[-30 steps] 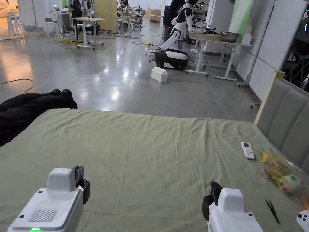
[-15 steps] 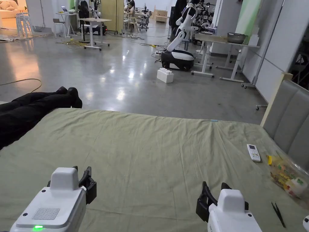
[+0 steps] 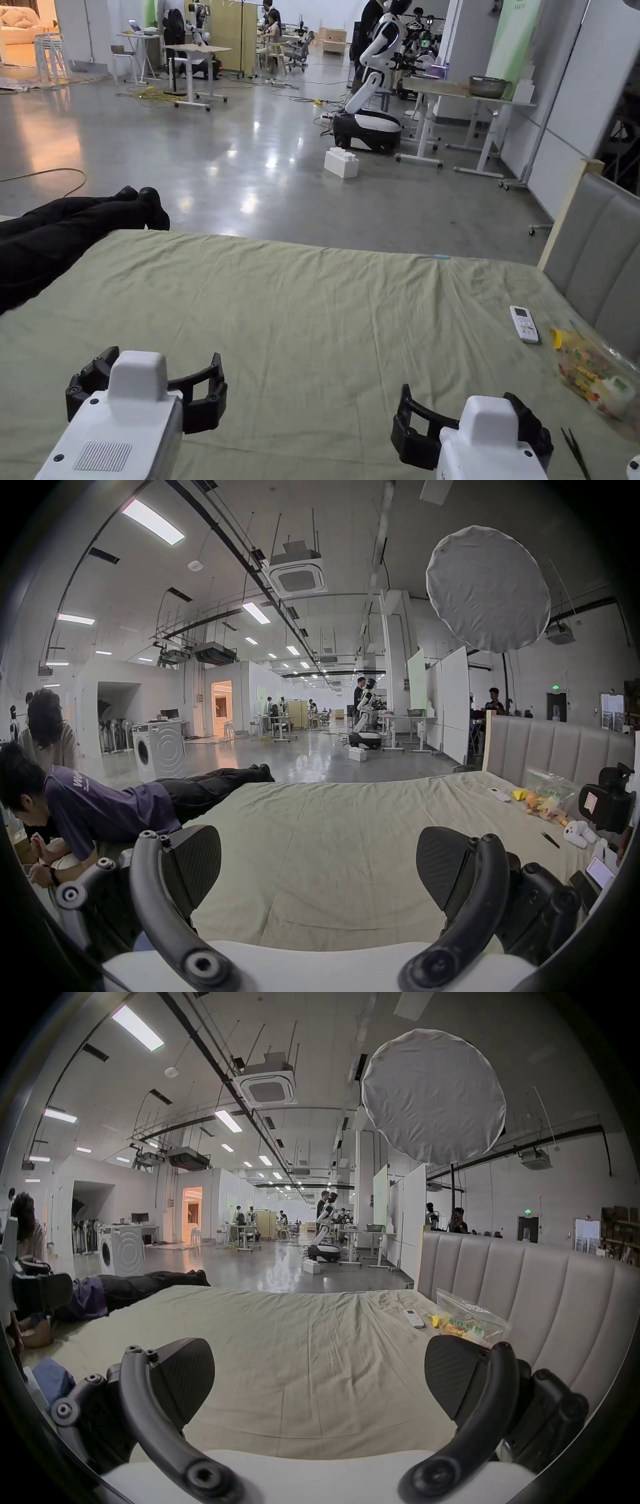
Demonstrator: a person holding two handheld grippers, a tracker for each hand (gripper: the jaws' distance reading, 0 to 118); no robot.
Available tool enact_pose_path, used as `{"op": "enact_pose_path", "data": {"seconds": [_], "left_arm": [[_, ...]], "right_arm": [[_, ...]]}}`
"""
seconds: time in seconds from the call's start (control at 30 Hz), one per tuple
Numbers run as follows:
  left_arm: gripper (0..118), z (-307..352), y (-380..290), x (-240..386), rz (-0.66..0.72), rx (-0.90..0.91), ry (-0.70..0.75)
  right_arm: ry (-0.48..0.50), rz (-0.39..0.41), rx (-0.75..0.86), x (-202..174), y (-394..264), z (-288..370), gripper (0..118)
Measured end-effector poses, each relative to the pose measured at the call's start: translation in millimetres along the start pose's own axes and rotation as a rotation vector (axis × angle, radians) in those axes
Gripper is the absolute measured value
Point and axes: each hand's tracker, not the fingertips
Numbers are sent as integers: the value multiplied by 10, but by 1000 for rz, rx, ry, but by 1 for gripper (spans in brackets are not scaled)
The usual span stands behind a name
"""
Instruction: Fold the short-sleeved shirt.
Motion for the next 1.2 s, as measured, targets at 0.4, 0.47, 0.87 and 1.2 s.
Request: {"op": "enact_pose_path", "data": {"seconds": [0.4,0.47,0.87,1.2], "left_arm": [[116,2,52,-23,31,-16,-14],[116,3,58,-15,21,-13,-22],[116,-32,31,-16,30,-12,-70],[116,-76,-3,-77,80,-36,-49]], "right_arm": [[14,74,59,-152,109,-17,118],[59,41,60,-145,121,-20,118],[35,-206,-65,-84,141,-140,118],[34,-277,-162,25,246,-248,118]]}}
